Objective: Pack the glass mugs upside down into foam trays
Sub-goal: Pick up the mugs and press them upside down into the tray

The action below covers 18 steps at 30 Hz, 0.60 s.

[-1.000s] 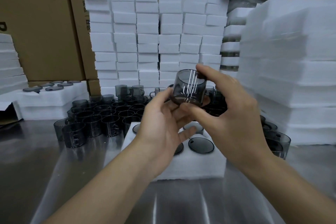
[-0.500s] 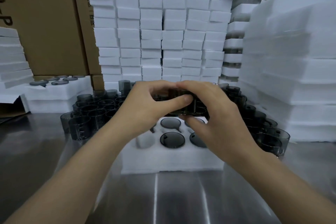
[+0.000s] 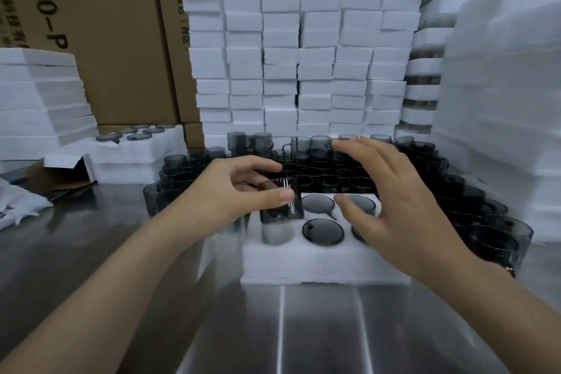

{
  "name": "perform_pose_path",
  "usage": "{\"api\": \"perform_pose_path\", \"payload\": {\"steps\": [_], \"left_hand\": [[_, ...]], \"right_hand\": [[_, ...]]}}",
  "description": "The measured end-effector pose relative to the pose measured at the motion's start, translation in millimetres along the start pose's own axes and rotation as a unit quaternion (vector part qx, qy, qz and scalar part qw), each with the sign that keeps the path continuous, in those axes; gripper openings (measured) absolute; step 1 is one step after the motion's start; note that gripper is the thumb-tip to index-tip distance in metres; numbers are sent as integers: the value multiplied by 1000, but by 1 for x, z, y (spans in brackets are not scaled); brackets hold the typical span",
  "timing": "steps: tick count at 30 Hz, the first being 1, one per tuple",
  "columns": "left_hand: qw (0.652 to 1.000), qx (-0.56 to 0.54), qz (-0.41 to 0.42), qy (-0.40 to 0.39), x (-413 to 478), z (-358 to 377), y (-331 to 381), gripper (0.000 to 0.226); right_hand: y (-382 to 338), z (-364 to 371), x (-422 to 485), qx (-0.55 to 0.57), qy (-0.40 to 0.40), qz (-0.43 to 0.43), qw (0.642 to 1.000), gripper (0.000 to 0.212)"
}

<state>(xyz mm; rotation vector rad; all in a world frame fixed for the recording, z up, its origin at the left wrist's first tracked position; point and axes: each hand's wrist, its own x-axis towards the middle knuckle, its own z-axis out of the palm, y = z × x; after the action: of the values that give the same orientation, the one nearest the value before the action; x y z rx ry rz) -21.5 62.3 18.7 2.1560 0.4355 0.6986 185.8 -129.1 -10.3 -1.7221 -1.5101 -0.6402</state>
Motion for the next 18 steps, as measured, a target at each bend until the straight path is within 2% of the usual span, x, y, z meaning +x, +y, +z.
{"api": "perform_pose_path", "payload": {"steps": [5,14,18], "left_hand": [[998,62,-1,-23,-2,-3,-2,66],[990,131,29,-46,-4,-8,-3,55],[980,179,44,-68,-4,-4,-3,60]], "right_hand": [[5,0,-1,-3,-5,13,1000,68],[3,1,-2,0,-16,32,999,63],[3,1,-2,2,-17,35,999,62]]}}
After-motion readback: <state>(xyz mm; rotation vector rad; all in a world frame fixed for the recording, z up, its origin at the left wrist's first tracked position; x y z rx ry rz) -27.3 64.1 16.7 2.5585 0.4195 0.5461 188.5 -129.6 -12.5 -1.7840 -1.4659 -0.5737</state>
